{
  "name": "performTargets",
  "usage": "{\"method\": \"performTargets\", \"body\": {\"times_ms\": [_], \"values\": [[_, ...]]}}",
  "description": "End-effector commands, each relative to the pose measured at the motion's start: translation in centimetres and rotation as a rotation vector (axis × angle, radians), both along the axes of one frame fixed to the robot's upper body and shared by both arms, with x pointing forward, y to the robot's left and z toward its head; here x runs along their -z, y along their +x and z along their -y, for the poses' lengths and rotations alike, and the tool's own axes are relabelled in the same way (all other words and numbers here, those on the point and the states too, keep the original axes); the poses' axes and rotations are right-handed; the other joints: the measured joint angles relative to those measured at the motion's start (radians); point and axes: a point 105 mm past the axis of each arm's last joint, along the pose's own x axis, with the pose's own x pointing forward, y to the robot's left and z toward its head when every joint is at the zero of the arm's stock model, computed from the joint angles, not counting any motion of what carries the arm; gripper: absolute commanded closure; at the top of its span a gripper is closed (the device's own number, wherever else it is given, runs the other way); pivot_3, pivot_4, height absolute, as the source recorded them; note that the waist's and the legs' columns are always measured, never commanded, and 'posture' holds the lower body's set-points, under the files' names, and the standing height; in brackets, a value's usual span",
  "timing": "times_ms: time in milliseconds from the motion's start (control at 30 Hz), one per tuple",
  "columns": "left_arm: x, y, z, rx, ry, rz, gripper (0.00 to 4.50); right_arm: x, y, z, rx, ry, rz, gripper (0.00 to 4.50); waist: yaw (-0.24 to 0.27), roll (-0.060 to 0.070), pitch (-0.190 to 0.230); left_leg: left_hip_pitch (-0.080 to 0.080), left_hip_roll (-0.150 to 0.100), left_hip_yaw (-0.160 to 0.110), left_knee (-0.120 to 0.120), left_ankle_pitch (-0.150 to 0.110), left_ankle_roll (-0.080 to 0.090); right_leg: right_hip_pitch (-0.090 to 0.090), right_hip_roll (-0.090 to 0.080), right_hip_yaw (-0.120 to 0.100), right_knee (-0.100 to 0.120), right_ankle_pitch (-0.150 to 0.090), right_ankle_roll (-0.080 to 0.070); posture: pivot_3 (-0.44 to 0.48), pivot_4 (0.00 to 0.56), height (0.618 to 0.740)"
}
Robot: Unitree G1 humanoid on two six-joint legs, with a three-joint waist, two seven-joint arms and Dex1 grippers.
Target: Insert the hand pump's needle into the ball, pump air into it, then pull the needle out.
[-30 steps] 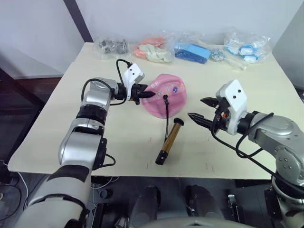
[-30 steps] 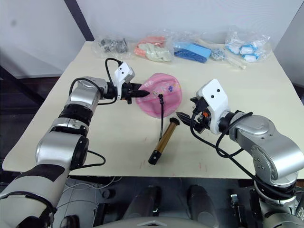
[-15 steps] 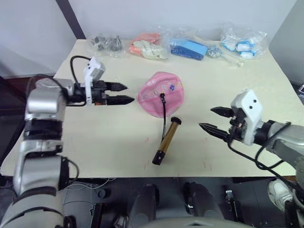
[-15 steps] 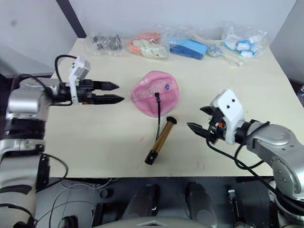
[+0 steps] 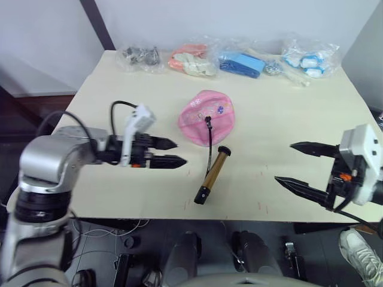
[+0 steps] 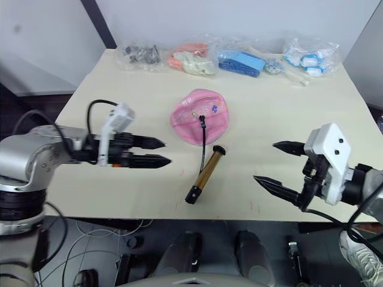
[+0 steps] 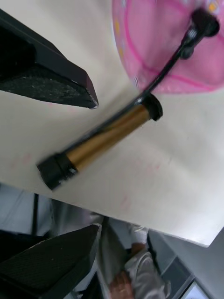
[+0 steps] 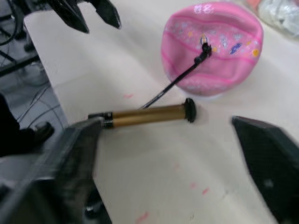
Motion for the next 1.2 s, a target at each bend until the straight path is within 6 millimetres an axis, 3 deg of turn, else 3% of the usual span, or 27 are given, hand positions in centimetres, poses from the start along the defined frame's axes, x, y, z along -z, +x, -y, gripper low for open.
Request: {"method": "performTargets", "body": {"times_ms": [33,167,400,567,833,1200], "values": [[-0.6,-0.1,1.4,-0.026,0.031,-0.052,0.30,-0.6,-0.7,-0.1,-0.016,-0.024,0.040,0.01,-0.003,-0.001,0.000,0.000,0.000,0.000,0.002,0.000,0.000,0.000,0.001,0.000,0.001,0.000,0.000,0.000,0.150,0.740],[0.6,0.9,4.0,-0.028,0.038,-0.077,0.30,-0.6,-0.8,-0.2,-0.005,-0.037,0.044,0.01,-0.010,-0.001,0.000,0.002,0.000,0.002,0.002,0.000,0.000,0.001,0.001,0.001,0.002,0.000,0.000,0.000,0.150,0.740],[3.2,2.5,6.9,-0.109,0.063,-0.037,0.30,-0.1,-0.6,-0.3,0.019,-0.053,0.037,0.01,0.000,-0.001,0.000,0.001,0.000,0.002,0.003,0.000,0.000,0.001,0.001,0.002,0.001,0.000,0.000,0.000,0.150,0.740],[3.8,3.4,8.3,-0.136,0.072,-0.043,0.30,-0.1,-0.5,-0.4,0.021,-0.051,0.044,0.01,-0.001,-0.001,0.000,0.001,-0.001,0.002,0.004,0.000,0.000,0.001,0.001,0.002,0.002,0.000,0.000,0.000,0.150,0.740],[5.1,5.3,9.2,-0.182,0.151,-0.002,0.30,0.0,-0.4,-0.5,0.037,-0.041,0.055,0.01,0.001,-0.001,0.000,0.001,-0.002,0.002,0.004,0.000,0.000,0.001,0.001,0.002,0.002,0.000,0.000,0.000,0.150,0.740],[6.5,6.2,10.1,-0.204,0.288,-0.025,0.30,0.4,-0.6,-0.6,0.039,-0.036,0.047,0.01,-0.001,-0.001,0.000,0.001,-0.002,0.002,0.004,0.000,0.000,0.001,0.001,0.003,0.002,0.000,0.000,0.000,0.150,0.740]]}}
